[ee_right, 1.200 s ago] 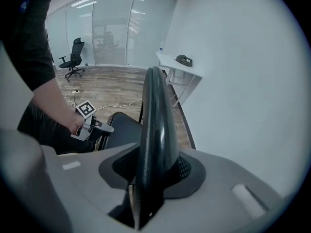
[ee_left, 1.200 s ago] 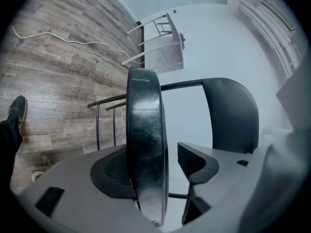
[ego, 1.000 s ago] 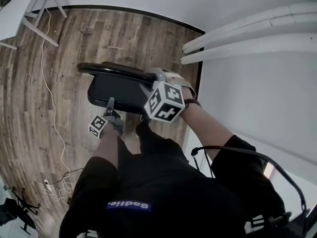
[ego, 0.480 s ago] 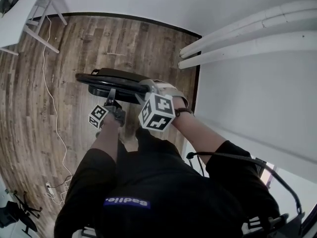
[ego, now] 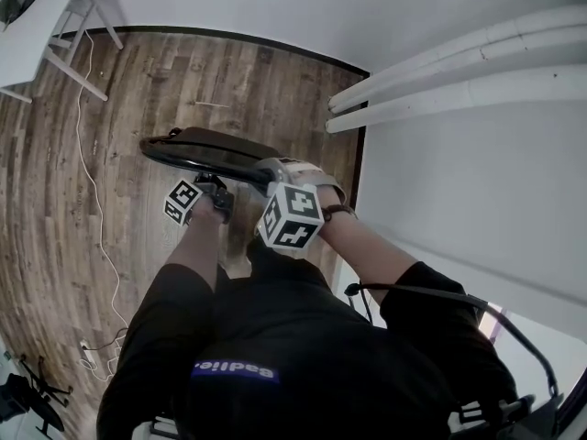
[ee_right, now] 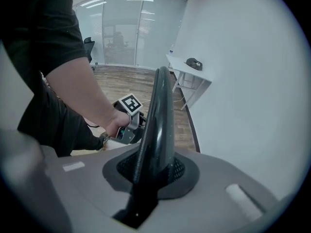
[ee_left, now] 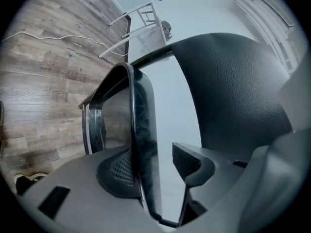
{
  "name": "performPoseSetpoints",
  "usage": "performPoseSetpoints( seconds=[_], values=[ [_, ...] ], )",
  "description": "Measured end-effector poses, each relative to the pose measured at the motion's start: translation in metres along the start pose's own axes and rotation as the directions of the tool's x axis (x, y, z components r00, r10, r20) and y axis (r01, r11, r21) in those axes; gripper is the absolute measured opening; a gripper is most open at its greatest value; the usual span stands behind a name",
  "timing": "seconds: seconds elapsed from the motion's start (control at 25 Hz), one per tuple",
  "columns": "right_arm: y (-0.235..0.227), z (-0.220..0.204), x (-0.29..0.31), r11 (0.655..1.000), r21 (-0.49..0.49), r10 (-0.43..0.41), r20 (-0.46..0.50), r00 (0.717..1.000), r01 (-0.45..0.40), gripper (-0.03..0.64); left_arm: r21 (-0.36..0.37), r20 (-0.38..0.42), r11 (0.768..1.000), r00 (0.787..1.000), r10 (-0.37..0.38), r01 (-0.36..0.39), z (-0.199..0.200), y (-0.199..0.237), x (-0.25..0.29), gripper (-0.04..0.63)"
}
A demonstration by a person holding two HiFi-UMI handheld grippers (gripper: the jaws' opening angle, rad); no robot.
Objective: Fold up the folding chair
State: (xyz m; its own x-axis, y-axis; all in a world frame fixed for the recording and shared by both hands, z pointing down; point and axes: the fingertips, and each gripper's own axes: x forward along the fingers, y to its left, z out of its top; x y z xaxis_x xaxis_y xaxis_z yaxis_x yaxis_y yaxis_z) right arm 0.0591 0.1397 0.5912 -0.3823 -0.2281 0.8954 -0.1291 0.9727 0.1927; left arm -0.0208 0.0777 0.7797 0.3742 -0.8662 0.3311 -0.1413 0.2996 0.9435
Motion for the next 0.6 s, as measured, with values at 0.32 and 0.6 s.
performPoseSetpoints(
  seconds=[0.32, 0.6],
  values=[
    [-0.009, 0.0, 0.0, 1.0, 0.024, 0.013, -0.003, 1.0, -0.013, 0.057, -0.005, 0.019, 1.0, 1.0, -0.018, 0.018, 0.004, -0.007, 0.007, 0.211],
    [-0.011, 0.003, 0.0, 1.0, 0.029, 0.008, -0.004, 1.0, -0.008, 0.057, 0.007, 0.021, 1.0, 1.0, 0.018, -0.019, 0.005, -0.002, 0.006, 0.167]
  ],
)
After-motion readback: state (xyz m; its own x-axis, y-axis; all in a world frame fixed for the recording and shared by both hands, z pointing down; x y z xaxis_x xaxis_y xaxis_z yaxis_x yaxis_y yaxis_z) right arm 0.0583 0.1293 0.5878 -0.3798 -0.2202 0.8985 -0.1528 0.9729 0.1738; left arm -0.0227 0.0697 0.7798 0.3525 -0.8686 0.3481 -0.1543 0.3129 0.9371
